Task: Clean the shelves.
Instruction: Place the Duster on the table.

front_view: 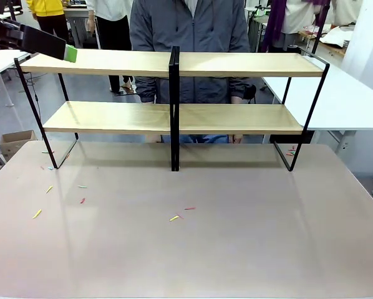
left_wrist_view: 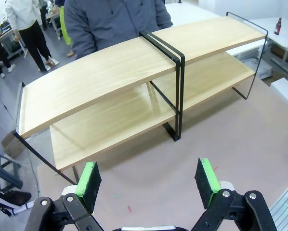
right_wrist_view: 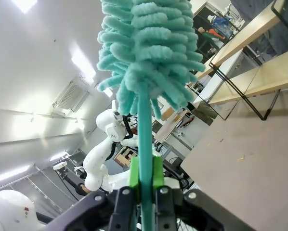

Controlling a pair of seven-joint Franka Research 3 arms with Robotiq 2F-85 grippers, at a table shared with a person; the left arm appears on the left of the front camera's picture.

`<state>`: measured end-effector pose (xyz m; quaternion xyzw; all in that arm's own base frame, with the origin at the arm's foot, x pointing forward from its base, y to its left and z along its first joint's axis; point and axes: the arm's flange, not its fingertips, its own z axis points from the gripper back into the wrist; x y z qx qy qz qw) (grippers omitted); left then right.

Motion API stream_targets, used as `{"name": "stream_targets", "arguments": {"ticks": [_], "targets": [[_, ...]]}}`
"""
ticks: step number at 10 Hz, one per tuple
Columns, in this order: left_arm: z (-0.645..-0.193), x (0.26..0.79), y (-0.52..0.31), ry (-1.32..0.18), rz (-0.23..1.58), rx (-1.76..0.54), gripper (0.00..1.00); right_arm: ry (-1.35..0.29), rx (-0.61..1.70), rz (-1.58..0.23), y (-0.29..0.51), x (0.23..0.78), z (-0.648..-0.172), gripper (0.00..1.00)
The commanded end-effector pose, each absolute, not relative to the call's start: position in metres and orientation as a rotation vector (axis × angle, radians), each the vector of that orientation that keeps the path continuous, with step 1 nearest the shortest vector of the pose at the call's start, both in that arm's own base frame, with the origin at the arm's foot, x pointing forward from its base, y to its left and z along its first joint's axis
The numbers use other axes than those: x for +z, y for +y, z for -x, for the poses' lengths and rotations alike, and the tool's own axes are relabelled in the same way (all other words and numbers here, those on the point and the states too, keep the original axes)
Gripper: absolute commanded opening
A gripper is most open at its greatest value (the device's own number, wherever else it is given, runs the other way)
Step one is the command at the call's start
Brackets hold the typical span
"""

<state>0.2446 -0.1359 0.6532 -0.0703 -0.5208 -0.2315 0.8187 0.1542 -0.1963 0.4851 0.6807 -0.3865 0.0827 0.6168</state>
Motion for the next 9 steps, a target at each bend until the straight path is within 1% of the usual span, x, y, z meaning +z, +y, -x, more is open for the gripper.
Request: {"name": "stream_targets", "arguments": {"ticks": [1,3,4,5,6,7,8,9], "targets": [[-0.244,0.651,-0.135,-1.109,0.152,-0.495,1.0,-0.878,0.18,-1.58,-0.197,0.49,-0.153,0.12],[-0.245,0.653,-0.136,-1.109,0.15,-0.493,1.0,-0.89,0.19,-1.567,-0.196,0.485,-0.154,0.12],[-0.25,0.681,-0.164,-0.913,0.335,-0.625,1.0,-0.783,0.593,-1.322,-0.157,0.508,-0.152,0.12],[-0.256,0.668,-0.165,-0.728,0.489,-0.634,1.0,-0.698,0.816,-1.147,-0.115,0.515,-0.168,0.12],[-0.264,0.633,-0.143,-0.578,0.622,-0.575,1.0,-0.576,0.951,-1.003,-0.081,0.505,-0.185,0.12],[-0.268,0.588,-0.104,-0.457,0.793,-0.447,1.0,-0.515,1.054,-0.952,-0.054,0.489,-0.202,0.12],[-0.268,0.54,-0.066,-0.405,0.873,-0.276,1.0,-0.479,1.108,-0.865,-0.035,0.47,-0.22,0.12],[-0.266,0.491,-0.033,-0.333,0.996,-0.125,1.0,-0.458,1.161,-0.779,-0.019,0.448,-0.239,0.12]]}}
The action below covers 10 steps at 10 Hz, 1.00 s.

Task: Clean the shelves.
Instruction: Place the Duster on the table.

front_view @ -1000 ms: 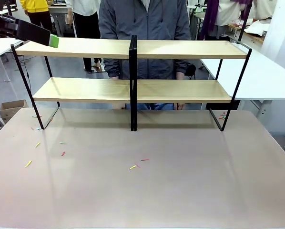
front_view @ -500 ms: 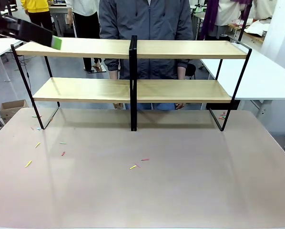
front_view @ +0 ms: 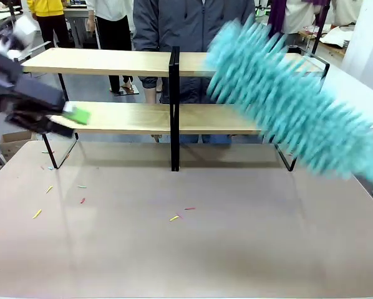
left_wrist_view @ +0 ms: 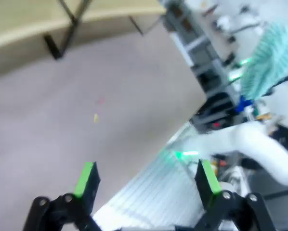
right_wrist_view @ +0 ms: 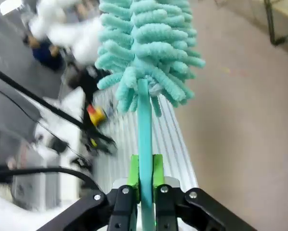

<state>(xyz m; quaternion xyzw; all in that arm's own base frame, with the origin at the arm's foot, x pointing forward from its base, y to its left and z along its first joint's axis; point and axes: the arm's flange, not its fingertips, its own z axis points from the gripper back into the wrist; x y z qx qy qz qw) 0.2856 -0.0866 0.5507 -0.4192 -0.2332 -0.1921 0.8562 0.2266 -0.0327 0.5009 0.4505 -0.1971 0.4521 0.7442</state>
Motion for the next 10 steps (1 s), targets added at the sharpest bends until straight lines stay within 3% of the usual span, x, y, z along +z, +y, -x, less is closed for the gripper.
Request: {"name": "stream_targets", "arguments": {"ticks": [1,2,3,4,6,7,8,10], "targets": [[-0.265,0.457,-0.015,-0.306,1.205,-0.004,1.0,-0.417,1.247,-0.687,-0.005,0.431,-0.253,0.12],[-0.266,0.424,-0.007,-0.332,1.498,0.069,1.0,-0.392,1.373,-0.534,0.004,0.414,-0.268,0.12],[-0.27,0.395,-0.008,-0.326,1.462,0.159,1.0,-0.391,1.394,-0.495,0.011,0.399,-0.283,0.12],[-0.277,0.367,-0.009,-0.254,1.539,0.203,1.0,-0.382,1.396,-0.415,0.016,0.383,-0.296,0.12],[-0.289,0.329,-0.019,-0.06,1.415,0.262,1.0,-0.427,1.381,-0.343,0.022,0.366,-0.309,0.12],[-0.294,0.326,-0.029,0.069,1.256,0.307,1.0,-0.451,1.379,-0.314,0.023,0.363,-0.316,0.12],[-0.35,0.37,0.043,-0.17,1.508,0.27,1.0,-0.446,1.374,-0.329,0.024,0.363,-0.324,0.12],[-0.35,0.37,0.043,-0.17,1.508,0.27,1.0,-0.43,1.371,-0.345,0.026,0.366,-0.333,0.12]]}}
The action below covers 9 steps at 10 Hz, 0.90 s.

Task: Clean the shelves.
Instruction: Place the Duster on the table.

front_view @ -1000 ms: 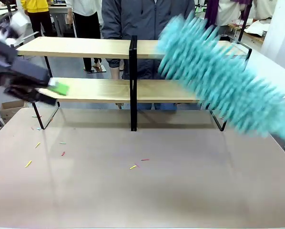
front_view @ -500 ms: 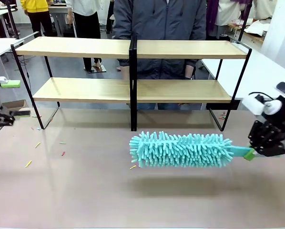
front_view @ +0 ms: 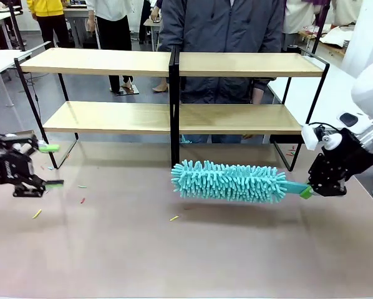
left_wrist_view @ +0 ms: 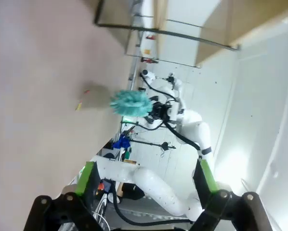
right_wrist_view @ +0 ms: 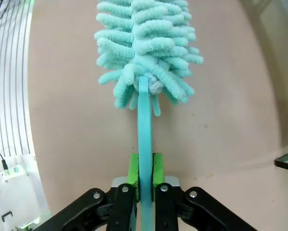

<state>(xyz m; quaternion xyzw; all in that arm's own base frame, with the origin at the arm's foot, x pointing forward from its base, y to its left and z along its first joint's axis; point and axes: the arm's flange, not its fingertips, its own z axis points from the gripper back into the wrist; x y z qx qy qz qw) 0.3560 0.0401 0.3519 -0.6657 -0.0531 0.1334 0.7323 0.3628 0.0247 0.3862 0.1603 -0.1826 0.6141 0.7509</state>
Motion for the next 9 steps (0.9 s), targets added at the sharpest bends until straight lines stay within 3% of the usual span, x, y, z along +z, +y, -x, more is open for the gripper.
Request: {"name": "stream_targets", "arguments": {"ticks": [1,2,5,7,8,9], "targets": [[-0.35,0.37,0.043,-0.17,1.508,0.27,1.0,-0.419,1.368,-0.349,0.026,0.365,-0.334,0.12],[-0.35,0.37,0.043,-0.17,1.508,0.27,1.0,-0.398,1.359,-0.345,0.022,0.364,-0.334,0.12],[-0.35,0.37,0.043,-0.17,1.508,0.27,1.0,-0.462,1.251,-0.367,-0.027,0.388,-0.338,1.0],[-0.35,0.37,0.043,-0.17,1.508,0.27,1.0,-0.575,1.086,-0.57,-0.072,0.422,-0.318,1.0],[-0.35,0.37,0.043,-0.17,1.508,0.27,1.0,-0.614,0.838,-0.933,-0.083,0.441,-0.29,0.95],[-0.35,0.37,0.043,-0.17,1.508,0.27,1.0,-0.466,0.619,-1.373,-0.079,0.445,-0.26,1.0]]}}
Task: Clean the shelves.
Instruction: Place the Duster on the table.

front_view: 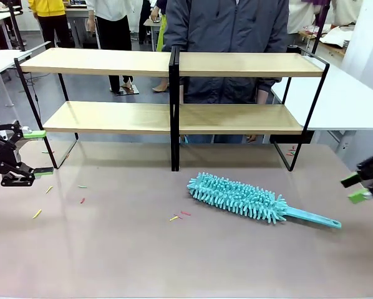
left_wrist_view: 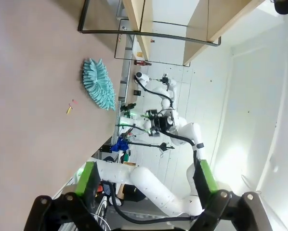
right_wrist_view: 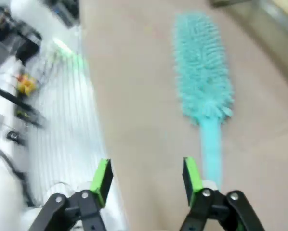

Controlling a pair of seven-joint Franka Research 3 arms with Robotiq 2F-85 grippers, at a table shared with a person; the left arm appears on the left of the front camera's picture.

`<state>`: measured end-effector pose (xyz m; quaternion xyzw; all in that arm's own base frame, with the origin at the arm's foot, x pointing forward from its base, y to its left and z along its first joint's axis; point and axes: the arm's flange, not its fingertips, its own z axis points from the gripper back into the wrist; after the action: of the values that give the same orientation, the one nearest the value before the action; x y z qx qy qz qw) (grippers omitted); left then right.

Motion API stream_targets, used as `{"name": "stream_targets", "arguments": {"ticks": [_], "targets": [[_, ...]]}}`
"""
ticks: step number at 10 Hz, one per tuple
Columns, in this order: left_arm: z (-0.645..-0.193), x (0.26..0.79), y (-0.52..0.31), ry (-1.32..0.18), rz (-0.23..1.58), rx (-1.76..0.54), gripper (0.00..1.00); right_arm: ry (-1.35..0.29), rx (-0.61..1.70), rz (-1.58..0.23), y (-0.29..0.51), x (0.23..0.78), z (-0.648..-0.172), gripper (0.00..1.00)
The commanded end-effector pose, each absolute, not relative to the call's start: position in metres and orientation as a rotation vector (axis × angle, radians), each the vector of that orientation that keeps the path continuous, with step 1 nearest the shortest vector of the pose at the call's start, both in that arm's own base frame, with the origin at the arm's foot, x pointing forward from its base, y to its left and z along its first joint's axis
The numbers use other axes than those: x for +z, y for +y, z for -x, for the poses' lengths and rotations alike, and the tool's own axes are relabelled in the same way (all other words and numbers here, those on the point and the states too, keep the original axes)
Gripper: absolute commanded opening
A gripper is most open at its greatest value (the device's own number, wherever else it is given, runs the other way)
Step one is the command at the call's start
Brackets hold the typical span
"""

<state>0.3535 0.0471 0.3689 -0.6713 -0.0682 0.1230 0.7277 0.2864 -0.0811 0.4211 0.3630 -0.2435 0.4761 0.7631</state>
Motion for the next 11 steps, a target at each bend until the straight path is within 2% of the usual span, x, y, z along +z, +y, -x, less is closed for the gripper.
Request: {"name": "stream_targets", "arguments": {"ticks": [1,2,3,4,6,7,8,9,10,11], "targets": [[-0.35,0.37,0.043,-0.17,1.508,0.27,1.0,-0.38,0.463,-1.464,-0.077,0.437,-0.239,1.0],[-0.35,0.37,0.043,-0.17,1.508,0.27,1.0,-0.286,0.263,-1.477,-0.078,0.427,-0.223,1.0],[-0.35,0.37,0.043,-0.17,1.508,0.27,1.0,-0.28,0.108,-1.459,-0.08,0.422,-0.212,1.0],[-0.35,0.37,0.043,-0.17,1.508,0.27,1.0,-0.205,0.07,-1.53,-0.073,0.422,-0.203,1.0],[-0.35,0.37,0.043,-0.17,1.508,0.27,1.0,-0.007,0.028,-1.501,-0.053,0.412,-0.206,1.0],[-0.35,0.37,0.043,-0.17,1.508,0.27,1.0,0.016,-0.055,-1.467,-0.047,0.402,-0.213,1.0],[-0.35,0.37,0.043,-0.17,1.508,0.27,1.0,0.008,-0.143,-1.366,-0.044,0.394,-0.217,1.0],[-0.35,0.37,0.043,-0.17,1.508,0.27,1.0,0.007,-0.239,-1.19,-0.041,0.388,-0.226,1.0],[-0.35,0.37,0.043,-0.17,1.508,0.27,1.0,0.009,0.008,-1.398,-0.101,0.414,-0.24,1.0],[-0.35,0.37,0.043,-0.17,1.508,0.27,1.0,0.009,0.008,-1.398,-0.101,0.414,-0.24,1.0]]}}
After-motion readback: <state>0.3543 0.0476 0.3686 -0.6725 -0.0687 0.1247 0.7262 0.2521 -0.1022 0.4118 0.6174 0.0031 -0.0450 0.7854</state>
